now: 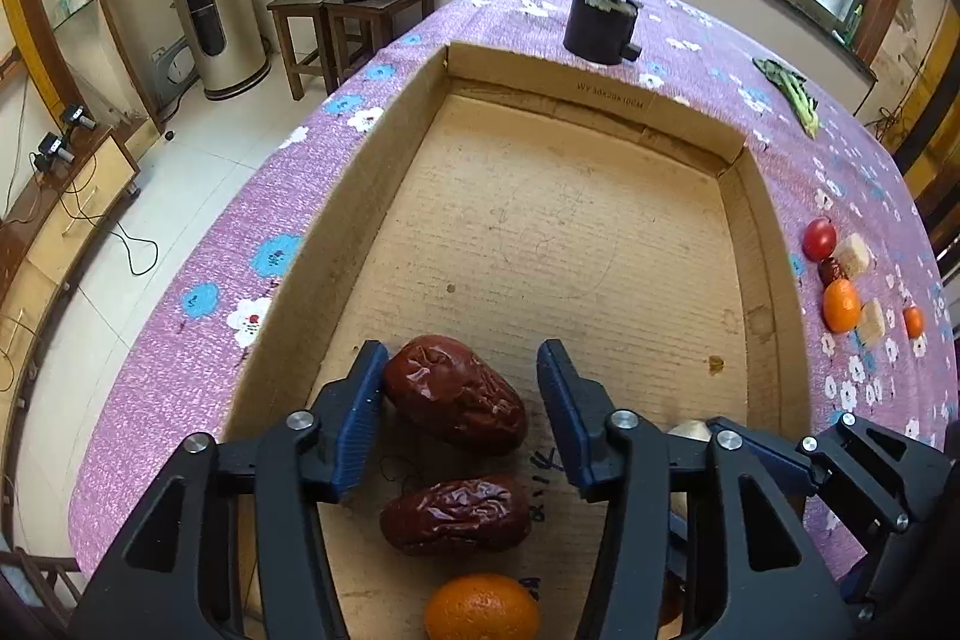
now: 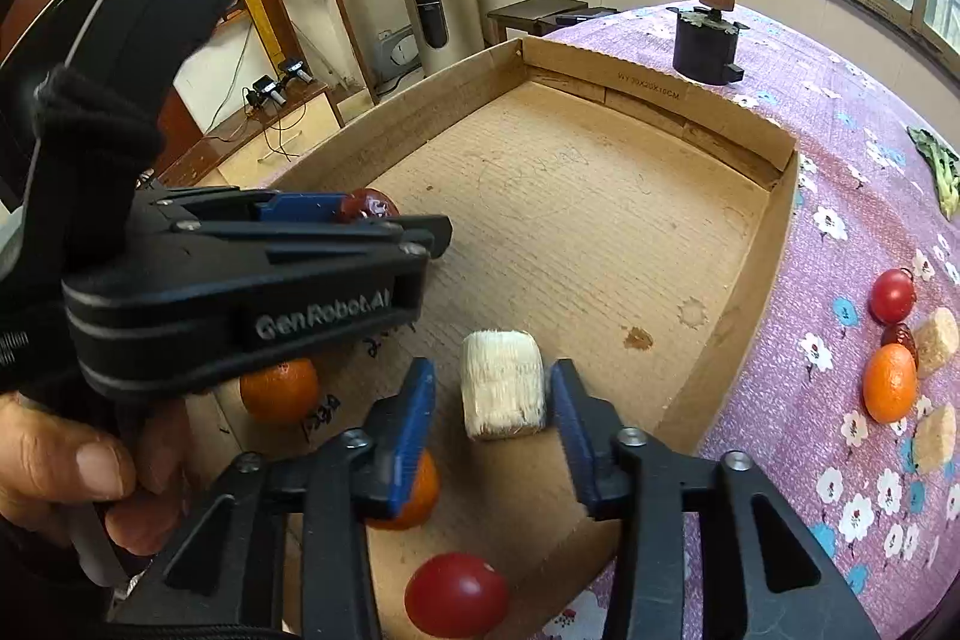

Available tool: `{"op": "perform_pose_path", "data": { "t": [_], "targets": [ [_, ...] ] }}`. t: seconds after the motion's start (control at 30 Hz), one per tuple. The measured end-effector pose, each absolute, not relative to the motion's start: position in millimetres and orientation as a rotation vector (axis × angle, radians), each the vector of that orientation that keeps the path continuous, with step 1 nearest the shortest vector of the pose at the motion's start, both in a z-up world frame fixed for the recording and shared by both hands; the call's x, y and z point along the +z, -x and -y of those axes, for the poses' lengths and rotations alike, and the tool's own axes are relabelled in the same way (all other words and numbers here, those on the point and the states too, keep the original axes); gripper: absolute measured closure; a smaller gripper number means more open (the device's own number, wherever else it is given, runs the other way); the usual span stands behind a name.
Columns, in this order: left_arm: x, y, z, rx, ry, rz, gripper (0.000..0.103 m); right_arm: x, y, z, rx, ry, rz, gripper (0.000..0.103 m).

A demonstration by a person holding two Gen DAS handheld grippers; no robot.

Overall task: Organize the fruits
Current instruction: 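Open both tools to drop the date and corn-cake into the tray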

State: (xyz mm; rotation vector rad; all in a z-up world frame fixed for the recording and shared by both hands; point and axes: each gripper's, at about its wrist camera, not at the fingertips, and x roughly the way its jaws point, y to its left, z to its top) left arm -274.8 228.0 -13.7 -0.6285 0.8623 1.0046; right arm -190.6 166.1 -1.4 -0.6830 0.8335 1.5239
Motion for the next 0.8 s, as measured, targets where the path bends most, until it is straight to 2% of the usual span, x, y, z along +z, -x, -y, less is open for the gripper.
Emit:
{"op": "perform_pose_path", "data": {
  "t": [0.1,0.43,0.53,0.8],
  "targets": [
    [-8,276,-225,1.013,0.615,-0.851,0.048,3,191,-158,1.523,0.682,-0.823,0.06],
    [15,274,-203,1.008,0.584,-0.788,0.047,30,172,-121,1.516,0.593,-0.798,0.06],
    [21,271,-196,1.002,0.574,-0.768,0.039,34,162,-107,1.505,0.564,-0.807,0.06],
    [33,251,-171,0.948,0.522,-0.764,0.038,38,132,-72,1.446,0.507,-0.834,0.06]
  ]
}}
